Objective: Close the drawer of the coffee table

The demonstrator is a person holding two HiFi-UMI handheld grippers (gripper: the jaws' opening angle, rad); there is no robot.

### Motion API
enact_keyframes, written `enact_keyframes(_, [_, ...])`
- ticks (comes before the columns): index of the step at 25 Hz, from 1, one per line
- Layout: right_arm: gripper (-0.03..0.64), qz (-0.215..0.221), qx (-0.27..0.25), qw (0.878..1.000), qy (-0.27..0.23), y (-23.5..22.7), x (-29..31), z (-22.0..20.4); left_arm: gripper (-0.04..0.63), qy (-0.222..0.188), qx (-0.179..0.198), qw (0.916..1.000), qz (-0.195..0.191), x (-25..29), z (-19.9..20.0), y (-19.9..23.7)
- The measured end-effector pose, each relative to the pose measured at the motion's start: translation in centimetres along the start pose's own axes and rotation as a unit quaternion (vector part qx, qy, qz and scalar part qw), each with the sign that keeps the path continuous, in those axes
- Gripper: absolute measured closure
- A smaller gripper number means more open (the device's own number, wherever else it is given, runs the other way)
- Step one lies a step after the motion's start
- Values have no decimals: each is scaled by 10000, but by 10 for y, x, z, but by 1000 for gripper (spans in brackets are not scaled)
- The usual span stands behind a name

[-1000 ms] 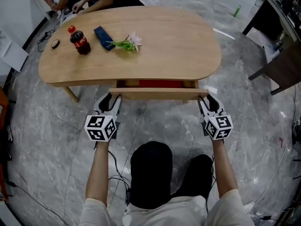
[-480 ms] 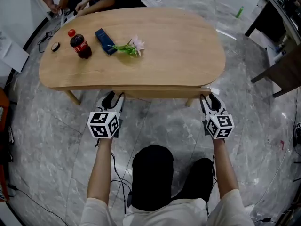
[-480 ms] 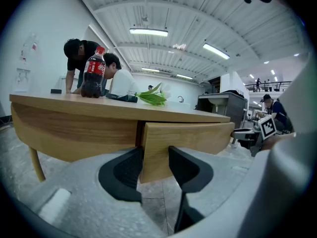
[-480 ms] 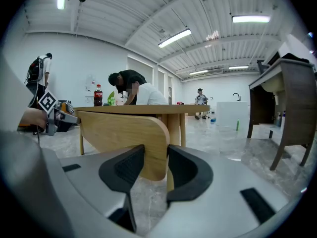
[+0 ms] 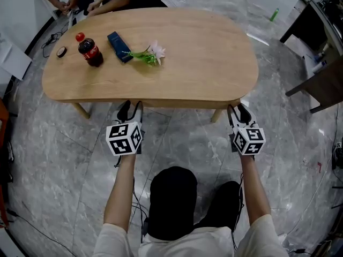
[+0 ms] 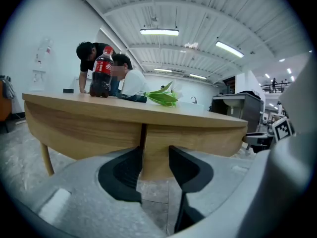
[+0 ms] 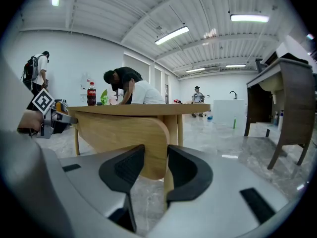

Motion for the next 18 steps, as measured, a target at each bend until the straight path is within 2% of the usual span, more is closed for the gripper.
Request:
enact_keyframes(8, [456, -88, -7, 10000, 31, -2, 10, 5, 414, -17, -42, 9983, 573, 8, 4, -6])
enact_keyframes(18, [456, -102, 22, 9999, 84, -5, 19, 8, 414, -47, -159, 9975, 689, 17, 6, -6])
Point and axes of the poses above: the fingertips, and each gripper's own axes: x forward along the fingers, y to its left, z out of its top, the point moved 9 cm from there along -x, backward along the fingers, and after that the axes turned 4 degrees about -z, right-handed, at the moved point
